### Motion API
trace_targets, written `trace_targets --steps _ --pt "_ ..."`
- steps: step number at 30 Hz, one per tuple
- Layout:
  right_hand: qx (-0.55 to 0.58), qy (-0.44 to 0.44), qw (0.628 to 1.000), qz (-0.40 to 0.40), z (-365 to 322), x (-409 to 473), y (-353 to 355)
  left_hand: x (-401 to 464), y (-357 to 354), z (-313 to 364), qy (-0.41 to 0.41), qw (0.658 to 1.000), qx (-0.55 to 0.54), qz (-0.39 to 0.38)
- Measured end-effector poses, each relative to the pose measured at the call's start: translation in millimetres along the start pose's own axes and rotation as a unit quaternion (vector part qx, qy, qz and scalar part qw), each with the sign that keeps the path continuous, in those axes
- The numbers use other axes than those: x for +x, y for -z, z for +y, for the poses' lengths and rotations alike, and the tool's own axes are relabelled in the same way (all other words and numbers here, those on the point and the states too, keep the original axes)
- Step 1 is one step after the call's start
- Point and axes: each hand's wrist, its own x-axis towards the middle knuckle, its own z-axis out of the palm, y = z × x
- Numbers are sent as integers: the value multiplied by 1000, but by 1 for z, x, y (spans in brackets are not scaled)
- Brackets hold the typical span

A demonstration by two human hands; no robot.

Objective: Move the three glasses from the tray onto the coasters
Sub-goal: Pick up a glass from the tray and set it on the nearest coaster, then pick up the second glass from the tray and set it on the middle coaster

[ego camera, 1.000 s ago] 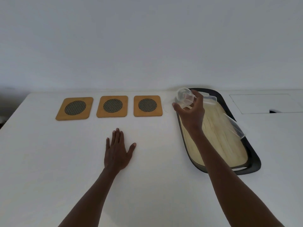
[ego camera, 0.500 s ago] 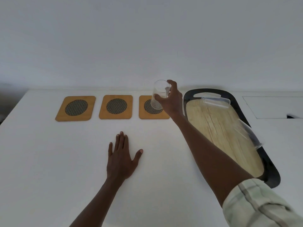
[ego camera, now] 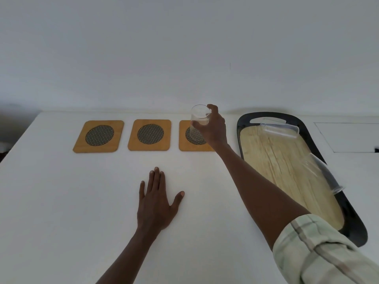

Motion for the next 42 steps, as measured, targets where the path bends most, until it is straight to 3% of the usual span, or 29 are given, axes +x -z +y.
trace_targets --steps 22,31,42 --pt "13 -26 999 -16 -8 -9 5 0 2 2 3 1000 0 4" --pt "79 -7 988 134 3 -46 51 -4 7 6 -3 1000 -5 5" --pt "36 -37 983 179 53 -106 125 -6 10 8 -13 1000 -8 7"
